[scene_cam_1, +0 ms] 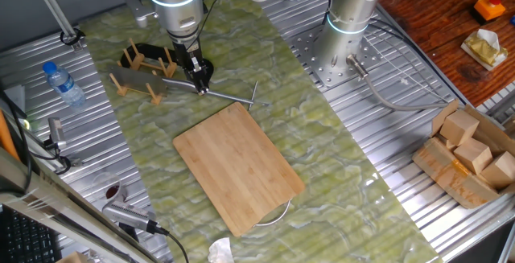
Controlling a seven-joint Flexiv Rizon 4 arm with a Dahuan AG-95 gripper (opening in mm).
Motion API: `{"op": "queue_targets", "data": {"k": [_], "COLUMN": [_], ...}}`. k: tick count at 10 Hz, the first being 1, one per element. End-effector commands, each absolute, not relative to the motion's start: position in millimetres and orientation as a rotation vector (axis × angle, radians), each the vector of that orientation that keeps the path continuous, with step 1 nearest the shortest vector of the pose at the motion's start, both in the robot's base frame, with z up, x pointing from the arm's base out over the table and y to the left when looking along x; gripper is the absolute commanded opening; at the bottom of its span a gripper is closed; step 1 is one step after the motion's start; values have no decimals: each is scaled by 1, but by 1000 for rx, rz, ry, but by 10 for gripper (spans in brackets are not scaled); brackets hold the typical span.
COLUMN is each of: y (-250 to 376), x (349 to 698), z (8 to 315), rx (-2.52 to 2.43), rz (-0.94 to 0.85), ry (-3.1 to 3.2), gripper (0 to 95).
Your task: Put the knife on the cutting board
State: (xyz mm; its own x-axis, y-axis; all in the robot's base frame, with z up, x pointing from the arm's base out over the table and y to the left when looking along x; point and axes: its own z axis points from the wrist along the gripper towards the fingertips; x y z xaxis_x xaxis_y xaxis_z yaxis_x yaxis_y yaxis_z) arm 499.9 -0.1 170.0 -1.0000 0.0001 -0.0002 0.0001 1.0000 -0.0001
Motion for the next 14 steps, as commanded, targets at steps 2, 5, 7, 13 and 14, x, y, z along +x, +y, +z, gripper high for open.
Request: {"op": "queue_targets", "data": {"k": [2,5,7,13,14], "y": [0,0,0,-1,-1], "x": [500,500,500,501,501], "z": [170,170,170,168,168], "rx": [-567,-569,-584,-1265,-1309], "rz": [36,34,37,13,13], "ry": [3083,3083,3083,2914,2893], "gripper": [0,0,0,0,0]}}
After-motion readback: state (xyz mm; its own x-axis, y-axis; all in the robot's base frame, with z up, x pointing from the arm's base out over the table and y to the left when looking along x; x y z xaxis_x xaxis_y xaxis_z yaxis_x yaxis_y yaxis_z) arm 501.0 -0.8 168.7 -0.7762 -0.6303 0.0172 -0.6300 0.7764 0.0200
